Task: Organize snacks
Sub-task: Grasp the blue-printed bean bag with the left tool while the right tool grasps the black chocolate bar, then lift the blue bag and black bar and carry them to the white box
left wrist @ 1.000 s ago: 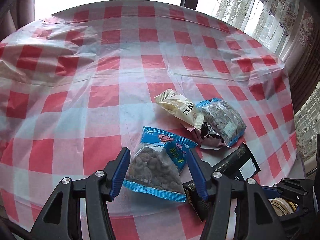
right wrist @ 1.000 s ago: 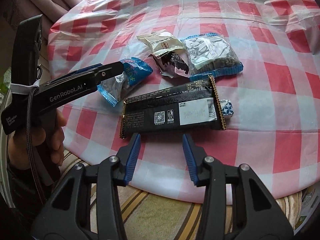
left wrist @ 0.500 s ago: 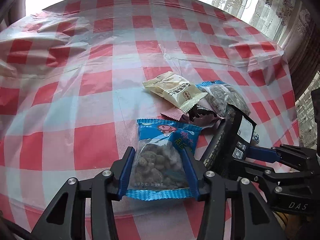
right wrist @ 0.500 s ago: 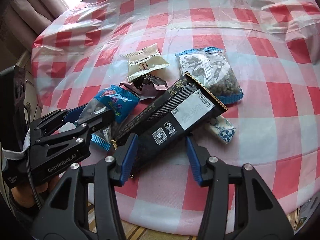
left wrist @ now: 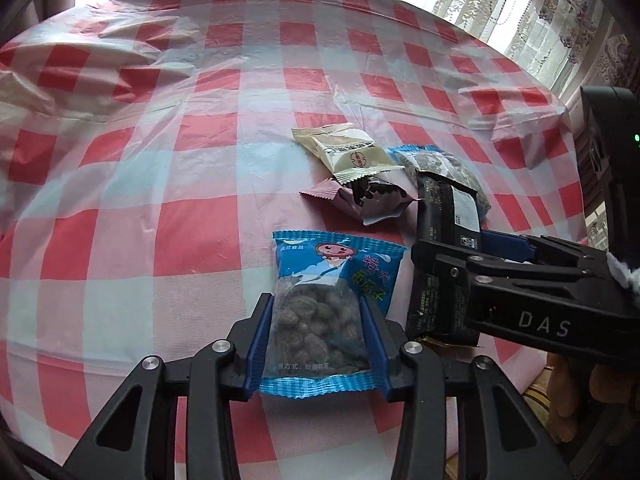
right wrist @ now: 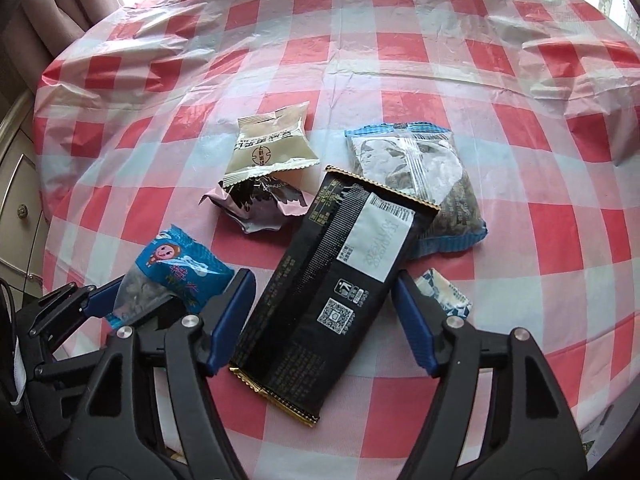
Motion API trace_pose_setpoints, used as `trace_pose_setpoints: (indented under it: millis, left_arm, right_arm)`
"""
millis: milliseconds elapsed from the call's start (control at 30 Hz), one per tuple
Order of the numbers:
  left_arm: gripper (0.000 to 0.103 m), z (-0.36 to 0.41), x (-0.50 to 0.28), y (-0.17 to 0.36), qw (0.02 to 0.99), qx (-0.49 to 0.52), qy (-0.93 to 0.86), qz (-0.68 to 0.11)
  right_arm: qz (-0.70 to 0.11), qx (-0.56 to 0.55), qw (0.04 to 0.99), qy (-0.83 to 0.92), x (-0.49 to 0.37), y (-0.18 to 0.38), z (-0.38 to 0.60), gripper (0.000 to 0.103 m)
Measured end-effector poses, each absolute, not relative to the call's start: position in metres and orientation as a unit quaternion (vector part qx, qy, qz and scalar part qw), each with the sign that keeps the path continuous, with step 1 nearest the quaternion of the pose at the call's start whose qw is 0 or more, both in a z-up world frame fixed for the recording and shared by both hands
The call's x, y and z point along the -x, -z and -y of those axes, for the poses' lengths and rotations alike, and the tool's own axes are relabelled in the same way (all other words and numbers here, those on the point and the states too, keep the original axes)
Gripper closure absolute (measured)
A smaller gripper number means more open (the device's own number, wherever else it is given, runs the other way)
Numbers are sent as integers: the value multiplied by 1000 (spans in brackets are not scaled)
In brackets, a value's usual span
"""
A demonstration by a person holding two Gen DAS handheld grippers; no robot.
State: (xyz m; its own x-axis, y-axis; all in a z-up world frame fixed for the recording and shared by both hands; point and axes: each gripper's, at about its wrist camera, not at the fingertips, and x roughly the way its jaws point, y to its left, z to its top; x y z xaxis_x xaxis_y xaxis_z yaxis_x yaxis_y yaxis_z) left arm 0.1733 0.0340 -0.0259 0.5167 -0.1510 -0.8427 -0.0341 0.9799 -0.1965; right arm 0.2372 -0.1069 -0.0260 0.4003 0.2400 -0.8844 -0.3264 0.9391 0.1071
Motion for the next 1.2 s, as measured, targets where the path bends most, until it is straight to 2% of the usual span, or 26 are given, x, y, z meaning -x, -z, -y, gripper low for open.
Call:
trace_pose_setpoints:
  millis: [133, 267, 433, 533, 733, 833, 1000, 1067, 1133, 1200]
  left_arm:
    - [60, -57, -169, 28, 864, 140, 0, -483]
    - [61, -59, -167, 28, 865, 143, -5, -480]
    - [63, -59, -166, 27, 868, 142, -7, -477]
    - [64, -59, -163, 24, 868, 145, -8, -474]
    - [64, -56, -158, 20, 870, 147, -3, -471]
    - [64, -53, -155, 19, 870, 148, -2, -471]
    - [64, -48, -152, 17, 869, 144, 1, -472]
    - [64, -46, -151, 16, 870, 143, 1, -472]
    - [64, -45, -149, 16, 870, 142, 2, -472]
    - [64, -45, -148, 15, 870, 142, 2, -471]
  right_arm:
    - [-524, 66, 835, -154, -241, 33, 98, 28]
    - [-515, 88, 841, -141, -240, 35, 92, 28]
    - [-508, 94, 842, -155, -232, 30, 93, 46]
    - [-508, 92, 840, -166, -228, 30, 95, 48]
    - [-496, 87, 845, -180, -219, 19, 102, 58]
    - [-503, 89, 839, -185, -216, 21, 103, 58]
    - [-514, 127, 829, -179, -204, 25, 102, 52]
    - [-519, 155, 823, -173, -198, 28, 98, 33]
    - [-513, 183, 822, -166, -190, 29, 94, 27]
    - [-501, 203, 827, -156, -184, 27, 92, 27]
